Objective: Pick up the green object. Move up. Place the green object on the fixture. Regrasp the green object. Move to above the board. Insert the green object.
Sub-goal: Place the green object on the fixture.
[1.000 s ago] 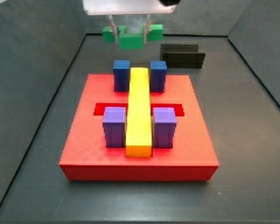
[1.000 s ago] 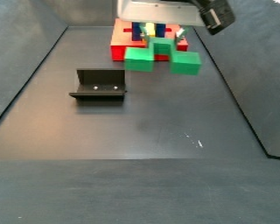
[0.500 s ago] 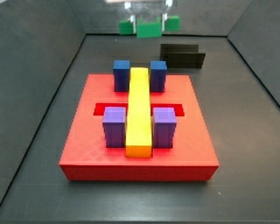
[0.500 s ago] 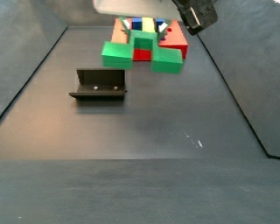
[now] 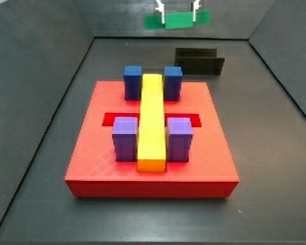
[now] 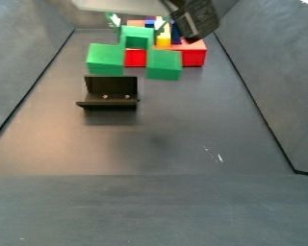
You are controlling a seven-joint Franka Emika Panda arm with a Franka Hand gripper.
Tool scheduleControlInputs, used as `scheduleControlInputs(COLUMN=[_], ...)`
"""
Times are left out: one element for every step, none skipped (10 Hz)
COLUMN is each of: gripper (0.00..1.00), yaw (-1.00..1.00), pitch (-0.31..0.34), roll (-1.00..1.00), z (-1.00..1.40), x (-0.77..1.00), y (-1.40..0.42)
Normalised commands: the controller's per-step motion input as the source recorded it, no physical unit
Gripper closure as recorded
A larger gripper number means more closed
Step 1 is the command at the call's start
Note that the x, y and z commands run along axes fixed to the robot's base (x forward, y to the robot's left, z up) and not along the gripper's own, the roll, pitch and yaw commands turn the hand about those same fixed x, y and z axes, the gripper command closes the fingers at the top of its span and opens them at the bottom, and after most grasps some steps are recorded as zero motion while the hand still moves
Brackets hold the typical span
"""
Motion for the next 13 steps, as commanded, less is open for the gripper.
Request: scheduleControlInputs(gripper=[1.00,1.00,1.00,1.00,1.00,1.00,1.00,1.00,1.00,1.00,1.00,1.00,1.00], yaw=[0.00,0.00,0.00,0.00,-0.03,-0.06,-0.16,-0.17,-0.20,-0.22,-0.16,-0.08,-0.06], pitch=[0.000,0.000,0.000,0.126,0.189,0.220,0.357,0.303,0.163,0.011,-0.020,-0.229,-0.123], roll=[-0.71,-0.77,-0.73,-0.49,-0.55,-0.46,-0.35,-0.55,-0.64,-0.61,-0.56,-0.54,-0.46], z=[0.00,0.01,0.00,0.00,-0.01,0.00,0.00,0.00,-0.05,-0.25,-0.41,-0.52,-0.35], x=[0.73,0.73,0.75,0.67,0.61,0.64,0.71,0.70,0.58,0.60,0.58,0.47,0.47], y=[0.26,0.27,0.22,0.13,0.12,0.03,0.02,0.07,0.08,0.07,0.01,0.00,0.00])
